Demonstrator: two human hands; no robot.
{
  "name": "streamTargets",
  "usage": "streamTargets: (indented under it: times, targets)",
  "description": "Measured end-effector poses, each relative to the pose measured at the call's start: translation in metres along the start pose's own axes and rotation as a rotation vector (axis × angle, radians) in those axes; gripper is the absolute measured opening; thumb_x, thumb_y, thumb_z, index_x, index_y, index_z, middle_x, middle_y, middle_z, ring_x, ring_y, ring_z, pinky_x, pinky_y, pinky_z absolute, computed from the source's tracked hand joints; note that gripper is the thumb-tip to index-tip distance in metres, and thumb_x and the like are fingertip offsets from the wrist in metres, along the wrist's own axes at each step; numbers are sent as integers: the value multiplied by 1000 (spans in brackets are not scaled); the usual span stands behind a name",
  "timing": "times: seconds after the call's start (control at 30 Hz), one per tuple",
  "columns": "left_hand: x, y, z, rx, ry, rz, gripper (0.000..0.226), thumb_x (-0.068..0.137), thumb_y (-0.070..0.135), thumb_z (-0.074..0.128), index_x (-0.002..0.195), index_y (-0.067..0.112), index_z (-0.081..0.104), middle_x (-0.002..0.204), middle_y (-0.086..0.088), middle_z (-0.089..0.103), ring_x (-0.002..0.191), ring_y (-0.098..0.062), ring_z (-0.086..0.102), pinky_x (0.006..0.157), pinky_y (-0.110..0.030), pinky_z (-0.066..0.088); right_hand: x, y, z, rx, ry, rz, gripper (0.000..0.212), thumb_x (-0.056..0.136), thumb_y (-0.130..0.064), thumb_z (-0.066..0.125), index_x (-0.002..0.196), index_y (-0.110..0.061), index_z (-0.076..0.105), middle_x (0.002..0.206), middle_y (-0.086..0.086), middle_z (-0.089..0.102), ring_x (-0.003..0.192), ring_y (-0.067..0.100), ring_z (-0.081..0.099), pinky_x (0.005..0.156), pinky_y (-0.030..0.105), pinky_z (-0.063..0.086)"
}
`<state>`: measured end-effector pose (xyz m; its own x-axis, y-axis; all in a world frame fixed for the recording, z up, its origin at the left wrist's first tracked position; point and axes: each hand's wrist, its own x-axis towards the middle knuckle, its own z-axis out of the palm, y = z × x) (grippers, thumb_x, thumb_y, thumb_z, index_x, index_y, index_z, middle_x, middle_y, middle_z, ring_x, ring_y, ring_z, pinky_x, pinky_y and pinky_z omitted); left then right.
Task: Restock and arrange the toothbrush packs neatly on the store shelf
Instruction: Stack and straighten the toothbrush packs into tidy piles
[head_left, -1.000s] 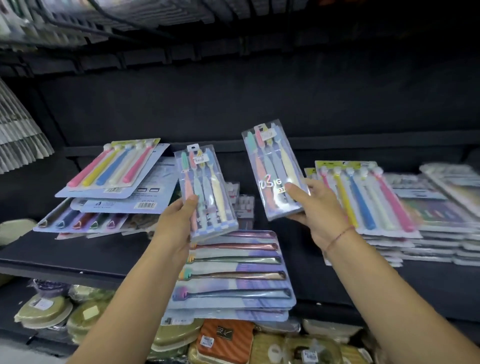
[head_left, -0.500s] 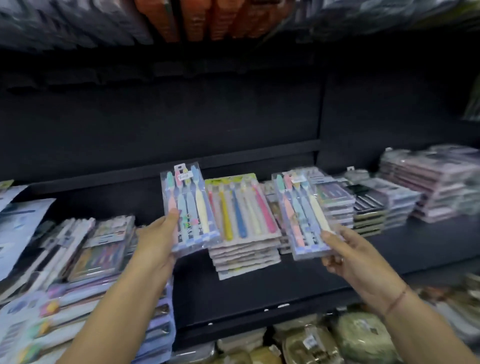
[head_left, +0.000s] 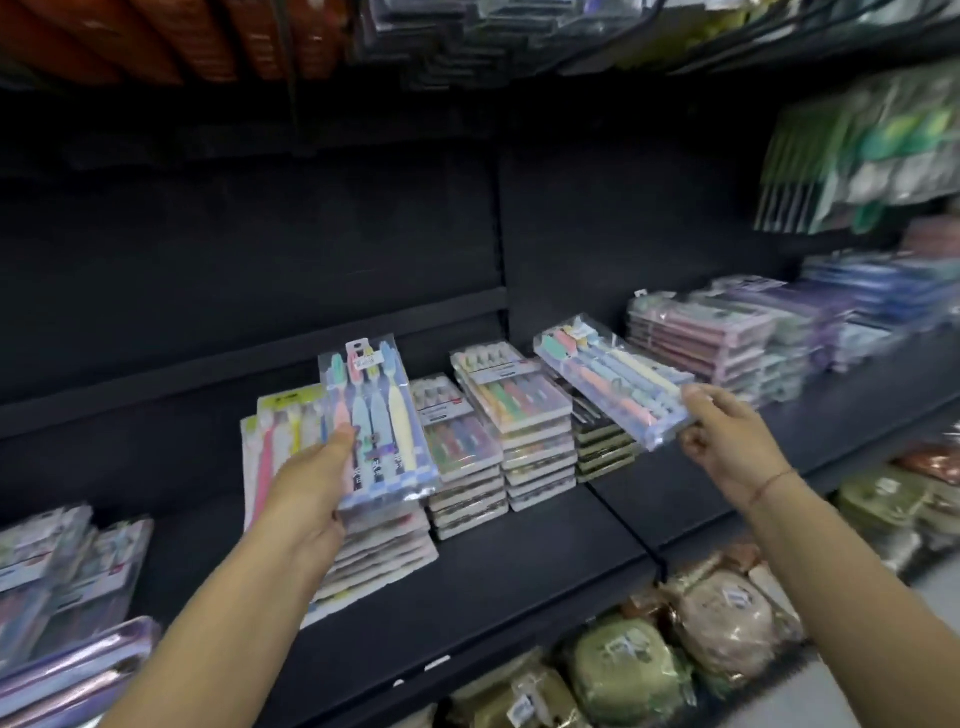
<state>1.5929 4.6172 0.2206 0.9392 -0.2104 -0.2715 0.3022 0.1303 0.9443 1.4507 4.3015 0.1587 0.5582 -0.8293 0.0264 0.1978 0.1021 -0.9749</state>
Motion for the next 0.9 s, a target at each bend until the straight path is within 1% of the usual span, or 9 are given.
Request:
streamTargets:
  times: [0.13,0.23,0.33,0.43,0.57,0.67,0.8,0.83,0.9]
  targets:
    - [6,-3,28,24,-20,5,19,99,29,55,104,14,65,109,-7,70,91,-26,67,84,-49,54,62,-11,-14,-98,104,-12,17,100,-22,54,83,-20,55,68,6,46,35,4,39,37,15,34]
    - [12,-8,44,34,-30,-10,30,97,32,58,118,11,64,122,-9,66,106,-29,64,97,-50,50,94,-13,-18,-150,137,-11,14,100,-21,53,88,-15,57,65,9,44,42,13,39,35,15,32]
    - [19,-12,54,40,-42,-18,28,98,30,57,117,11,65,112,-7,70,99,-25,65,106,-51,42,113,-10,-18,-217,142,40,9,100,-19,53,101,-11,56,65,8,44,50,19,35,32,14,31]
    - [22,-15,58,31,-38,-29,33,98,28,57,125,10,62,125,-6,66,107,-23,64,100,-46,47,121,-7,-13,-257,106,65,8,98,-16,56,96,-9,58,65,8,45,52,20,34,32,14,31]
    - [28,-18,60,1,-40,-31,24,99,24,55,116,10,65,95,-4,73,79,-15,68,70,-33,51,125,-6,-10,-305,65,42,8,97,-14,59,97,-7,62,64,6,45,53,18,34,34,13,34]
    - [30,-17,59,-14,-57,-36,20,100,24,55,108,10,66,75,-1,75,68,-14,70,82,-40,54,129,-5,-11,-310,36,51,11,97,-14,58,104,-7,63,64,6,47,55,17,35,34,13,35]
    - [29,-11,52,-62,-47,-35,17,100,22,54,94,12,66,65,0,73,56,-13,70,71,-39,58,132,-6,-13,-339,33,81,24,97,-19,59,114,-3,63,67,8,50,56,20,37,35,14,36]
    - [28,-9,49,-72,-41,-32,18,100,22,53,90,13,64,62,1,72,52,-12,68,80,-39,56,131,-6,-12,-390,56,73,28,97,-22,59,118,-2,61,72,11,54,58,22,41,39,16,40]
    - [29,-4,41,-70,-38,-15,19,102,24,51,89,15,63,61,1,71,54,-17,68,91,-41,48,122,-8,-6,-616,187,-25,38,96,-28,59,126,-3,57,102,19,63,79,29,56,67,26,50]
